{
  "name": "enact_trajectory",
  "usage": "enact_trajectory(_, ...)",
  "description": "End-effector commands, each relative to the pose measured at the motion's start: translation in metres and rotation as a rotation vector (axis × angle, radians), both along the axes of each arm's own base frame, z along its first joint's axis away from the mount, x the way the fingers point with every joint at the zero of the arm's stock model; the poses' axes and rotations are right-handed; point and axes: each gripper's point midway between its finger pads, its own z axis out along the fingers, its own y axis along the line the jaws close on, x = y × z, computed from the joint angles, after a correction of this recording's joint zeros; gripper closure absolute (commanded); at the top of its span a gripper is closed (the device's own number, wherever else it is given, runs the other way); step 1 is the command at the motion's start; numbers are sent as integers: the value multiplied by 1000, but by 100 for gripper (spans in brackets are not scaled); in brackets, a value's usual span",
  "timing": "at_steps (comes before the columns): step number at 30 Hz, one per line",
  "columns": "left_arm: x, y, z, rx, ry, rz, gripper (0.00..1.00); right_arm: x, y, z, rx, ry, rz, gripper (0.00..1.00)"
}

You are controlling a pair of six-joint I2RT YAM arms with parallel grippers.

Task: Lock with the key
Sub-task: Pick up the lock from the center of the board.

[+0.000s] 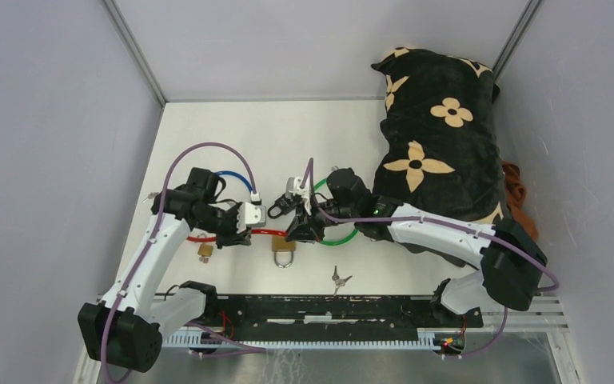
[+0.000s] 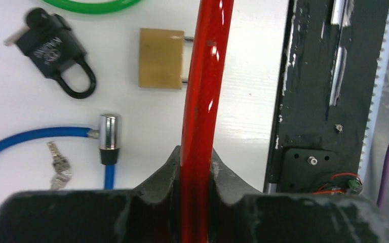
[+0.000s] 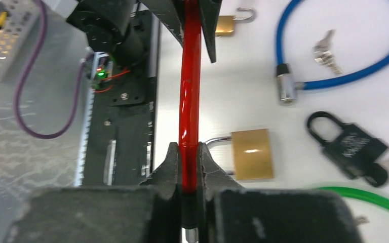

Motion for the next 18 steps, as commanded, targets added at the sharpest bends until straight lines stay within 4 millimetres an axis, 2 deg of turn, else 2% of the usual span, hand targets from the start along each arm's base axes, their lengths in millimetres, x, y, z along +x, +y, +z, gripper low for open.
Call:
enact_trajectory(1, 24, -8, 33, -55, -25, 107, 98, 28, -18, 25, 2, -240, -107, 87)
enact_trajectory(5, 15, -15, 45, -63, 28, 132, 98, 33, -11, 59, 50, -441, -115, 58)
enact_trajectory(8, 9, -20, 45, -17, 30, 118, 98, 41, -3, 70, 33, -538, -133, 49)
enact_trajectory(12, 4, -28, 48, -13, 47, 103, 98, 45, 7, 61, -66, -587, -118, 45)
enact_trajectory(18, -7, -41, 65, -96, 69, 56, 98, 46, 3, 36, -159, -570, -107, 50)
